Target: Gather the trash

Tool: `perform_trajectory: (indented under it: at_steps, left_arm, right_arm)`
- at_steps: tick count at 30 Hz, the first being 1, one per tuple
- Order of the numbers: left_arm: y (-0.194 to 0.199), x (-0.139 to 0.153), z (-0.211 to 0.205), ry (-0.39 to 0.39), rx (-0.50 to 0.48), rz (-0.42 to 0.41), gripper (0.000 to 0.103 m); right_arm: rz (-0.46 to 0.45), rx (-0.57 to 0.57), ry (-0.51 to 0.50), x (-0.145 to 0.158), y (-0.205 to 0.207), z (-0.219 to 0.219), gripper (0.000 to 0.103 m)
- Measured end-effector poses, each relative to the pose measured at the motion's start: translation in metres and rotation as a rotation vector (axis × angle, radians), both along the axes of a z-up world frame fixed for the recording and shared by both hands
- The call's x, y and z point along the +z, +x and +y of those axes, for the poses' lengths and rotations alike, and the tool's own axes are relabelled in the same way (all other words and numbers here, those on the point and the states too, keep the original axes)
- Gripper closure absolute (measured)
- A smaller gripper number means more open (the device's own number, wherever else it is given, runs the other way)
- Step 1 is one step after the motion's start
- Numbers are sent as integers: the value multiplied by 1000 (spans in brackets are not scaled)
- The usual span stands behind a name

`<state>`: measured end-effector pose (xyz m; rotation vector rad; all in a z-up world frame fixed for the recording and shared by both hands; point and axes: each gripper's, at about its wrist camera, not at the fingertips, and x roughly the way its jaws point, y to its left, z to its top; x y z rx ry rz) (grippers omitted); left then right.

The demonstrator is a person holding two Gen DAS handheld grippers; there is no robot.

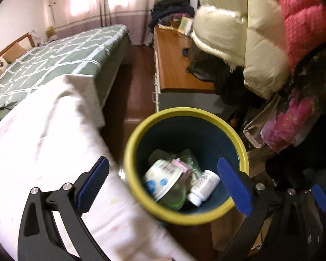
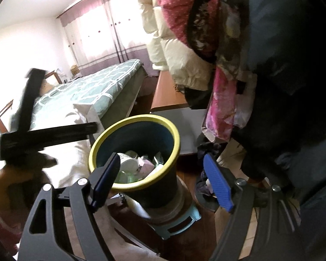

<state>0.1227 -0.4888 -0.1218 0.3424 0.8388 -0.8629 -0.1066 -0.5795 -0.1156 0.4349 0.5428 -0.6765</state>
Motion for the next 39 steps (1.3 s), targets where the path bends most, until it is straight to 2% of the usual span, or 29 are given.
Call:
perform_trajectory:
  at_steps: [4,7,13,17,23,29,39]
  left_arm:
    - [-12,23,66,-55,54,-55,5]
    - [-24,43,129,-87,131,-123,5]
    - [-39,68,238,-122,294,-193,5]
    - [-52,75,312,-104,460,-228,5]
    - [-83,82,397,-82,643,-278,5]
    - [-115,95,454,-141,719,-311,5]
    - [-150,88,476,-199,759,-277,5]
  right_arm:
    - [2,35,-7,3,6,9,27]
    - [1,73,-17,7,13,20,27]
    - [4,187,-54,18,34,54,24]
    - [-4,276,-95,31,46,82,21]
    - [-29,369,-128,47,52,113,16]
    - [-36,422,-152,57,40,136,13]
    - [-70,445,-192,71,11,160,10]
